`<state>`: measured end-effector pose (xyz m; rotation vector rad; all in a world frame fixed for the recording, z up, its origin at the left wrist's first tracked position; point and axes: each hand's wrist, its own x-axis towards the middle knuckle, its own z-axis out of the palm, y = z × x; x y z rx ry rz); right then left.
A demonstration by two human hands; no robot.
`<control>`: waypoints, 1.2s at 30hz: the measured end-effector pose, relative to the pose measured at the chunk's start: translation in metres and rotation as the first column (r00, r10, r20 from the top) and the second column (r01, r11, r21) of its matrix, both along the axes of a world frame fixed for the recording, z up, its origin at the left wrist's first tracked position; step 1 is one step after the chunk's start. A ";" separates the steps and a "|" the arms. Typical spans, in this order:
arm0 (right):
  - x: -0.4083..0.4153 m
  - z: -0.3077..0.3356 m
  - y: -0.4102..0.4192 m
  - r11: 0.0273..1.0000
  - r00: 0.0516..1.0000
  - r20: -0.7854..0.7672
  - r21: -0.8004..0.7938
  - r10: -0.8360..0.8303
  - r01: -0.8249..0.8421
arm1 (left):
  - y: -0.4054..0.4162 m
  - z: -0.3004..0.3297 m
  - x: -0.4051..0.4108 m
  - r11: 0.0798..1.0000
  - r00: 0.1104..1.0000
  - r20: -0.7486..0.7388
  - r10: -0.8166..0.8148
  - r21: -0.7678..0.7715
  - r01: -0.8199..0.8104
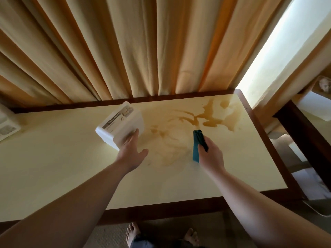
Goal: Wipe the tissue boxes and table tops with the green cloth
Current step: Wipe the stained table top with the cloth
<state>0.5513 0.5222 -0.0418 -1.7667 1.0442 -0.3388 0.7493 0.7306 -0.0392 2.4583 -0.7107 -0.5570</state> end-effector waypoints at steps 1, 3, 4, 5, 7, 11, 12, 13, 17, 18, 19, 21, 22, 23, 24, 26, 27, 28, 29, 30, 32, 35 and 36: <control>0.000 -0.001 0.000 1.000 1.000 -0.015 -0.025 0.007 -0.007 | 0.001 -0.003 0.004 1.000 1.000 -0.007 -0.010 0.011 0.010; 0.001 -0.002 0.003 0.997 0.999 -0.044 -0.080 0.017 -0.021 | 0.004 -0.007 0.012 0.999 1.000 -0.016 -0.018 0.028 0.019; 0.002 -0.002 0.005 0.994 0.998 -0.055 -0.105 0.014 -0.020 | 0.005 -0.009 0.018 0.999 1.000 -0.016 -0.017 0.036 0.017; 0.004 -0.001 0.006 0.992 0.998 -0.062 -0.123 0.004 -0.011 | 0.007 -0.010 0.023 0.999 1.000 -0.015 -0.011 0.045 0.012; 0.009 0.001 0.008 0.987 0.997 -0.068 -0.157 -0.034 0.023 | 0.011 -0.013 0.036 0.997 1.000 -0.009 -0.007 0.078 0.008; 0.015 -0.001 0.006 0.953 0.995 -0.097 -0.301 0.005 -0.034 | 0.025 -0.021 0.045 0.964 0.988 0.024 -0.153 0.223 0.143; 0.016 -0.005 0.006 0.945 0.990 -0.136 -0.315 0.044 -0.086 | 0.030 -0.024 0.044 0.950 0.980 0.032 -0.196 0.252 0.182; 0.017 -0.008 0.009 0.939 0.978 -0.189 -0.309 0.094 -0.150 | 0.035 -0.029 0.043 0.938 0.974 0.023 -0.225 0.275 0.210; 0.022 -0.028 0.029 0.895 0.883 -0.389 -0.242 0.265 -0.375 | 0.052 -0.049 0.038 0.916 0.960 0.002 -0.278 0.302 0.265; 0.024 -0.032 0.034 0.900 0.877 -0.404 -0.230 0.258 -0.371 | 0.053 -0.053 0.038 0.915 0.958 0.013 -0.286 0.301 0.269; 0.026 -0.034 0.039 0.911 0.878 -0.413 -0.217 0.241 -0.351 | 0.053 -0.055 0.037 0.914 0.957 0.020 -0.289 0.302 0.269; 0.033 -0.034 0.045 0.919 0.876 -0.428 -0.206 0.223 -0.335 | 0.052 -0.056 0.035 0.908 0.955 0.028 -0.294 0.320 0.271; 0.037 -0.033 0.047 0.914 0.869 -0.439 -0.211 0.229 -0.348 | 0.051 -0.055 0.033 0.902 0.952 0.032 -0.303 0.333 0.276; 0.042 -0.033 0.049 0.903 0.860 -0.447 -0.218 0.246 -0.371 | 0.051 -0.055 0.031 0.895 0.950 0.037 -0.311 0.348 0.280; 0.047 -0.033 0.051 0.888 0.848 -0.454 -0.219 0.274 -0.404 | 0.051 -0.054 0.029 0.889 0.947 0.043 -0.317 0.362 0.281; 0.056 -0.037 0.058 0.838 0.800 -0.482 -0.212 0.357 -0.502 | 0.050 -0.055 0.025 0.882 0.944 0.063 -0.323 0.382 0.276; 0.059 -0.040 0.063 0.805 0.767 -0.504 -0.210 0.397 -0.555 | 0.049 -0.056 0.024 0.881 0.944 0.073 -0.323 0.387 0.272; 0.060 -0.044 0.069 0.773 0.734 -0.528 -0.208 0.427 -0.599 | 0.049 -0.056 0.023 0.881 0.943 0.080 -0.324 0.390 0.269; 0.059 -0.046 0.074 0.744 0.705 -0.548 -0.208 0.450 -0.636 | 0.050 -0.057 0.022 0.881 0.941 0.087 -0.326 0.390 0.269; 0.055 -0.048 0.077 0.716 0.681 -0.563 -0.210 0.468 -0.666 | 0.051 -0.058 0.022 0.882 0.940 0.095 -0.329 0.388 0.269; 0.042 -0.050 0.079 0.672 0.655 -0.569 -0.226 0.496 -0.705 | 0.055 -0.058 0.022 0.884 0.936 0.111 -0.334 0.382 0.270; 0.017 -0.051 0.070 0.667 0.652 -0.559 -0.219 0.512 -0.712 | 0.060 -0.060 0.023 0.895 0.935 0.131 -0.330 0.358 0.266; 0.012 -0.051 0.064 0.684 0.657 -0.565 -0.209 0.499 -0.699 | 0.060 -0.060 0.023 0.900 0.936 0.136 -0.324 0.348 0.261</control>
